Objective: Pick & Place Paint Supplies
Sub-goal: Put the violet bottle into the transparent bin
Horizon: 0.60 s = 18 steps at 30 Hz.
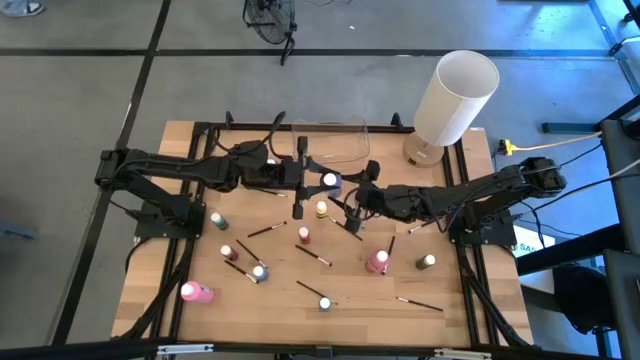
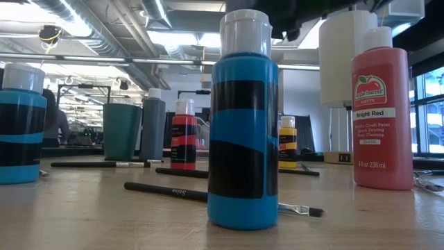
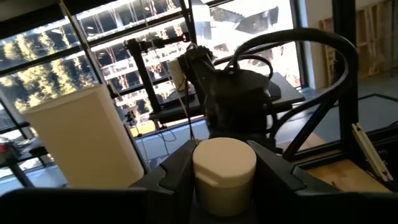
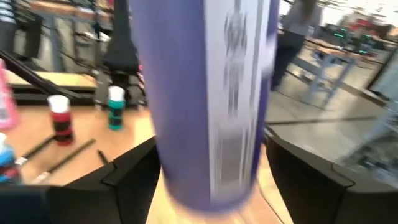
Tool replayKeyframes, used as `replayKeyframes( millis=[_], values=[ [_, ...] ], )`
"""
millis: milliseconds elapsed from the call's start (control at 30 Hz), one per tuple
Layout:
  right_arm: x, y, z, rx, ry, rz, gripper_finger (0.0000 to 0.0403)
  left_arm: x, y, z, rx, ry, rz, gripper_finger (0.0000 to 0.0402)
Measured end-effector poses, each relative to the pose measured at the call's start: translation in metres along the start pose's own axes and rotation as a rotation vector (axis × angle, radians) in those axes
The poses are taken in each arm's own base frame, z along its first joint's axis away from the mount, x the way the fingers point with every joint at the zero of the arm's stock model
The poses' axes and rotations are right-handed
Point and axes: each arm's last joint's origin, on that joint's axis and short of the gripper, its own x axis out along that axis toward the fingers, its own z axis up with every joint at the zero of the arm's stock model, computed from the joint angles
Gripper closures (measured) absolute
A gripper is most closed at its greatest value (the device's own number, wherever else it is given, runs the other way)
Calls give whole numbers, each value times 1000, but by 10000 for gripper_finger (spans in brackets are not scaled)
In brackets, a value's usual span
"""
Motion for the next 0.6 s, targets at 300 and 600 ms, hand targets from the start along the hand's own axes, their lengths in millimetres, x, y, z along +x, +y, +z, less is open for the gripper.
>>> replayKeyframes(
  millis=[300,600],
  values=[
    [-22,13,-7,-178,109,-132,103,-38,20,25,-6,-16,56,285],
    [-33,21,-18,-244,189,-185,102,-61,90,7,-91,65,295,285]
  ],
)
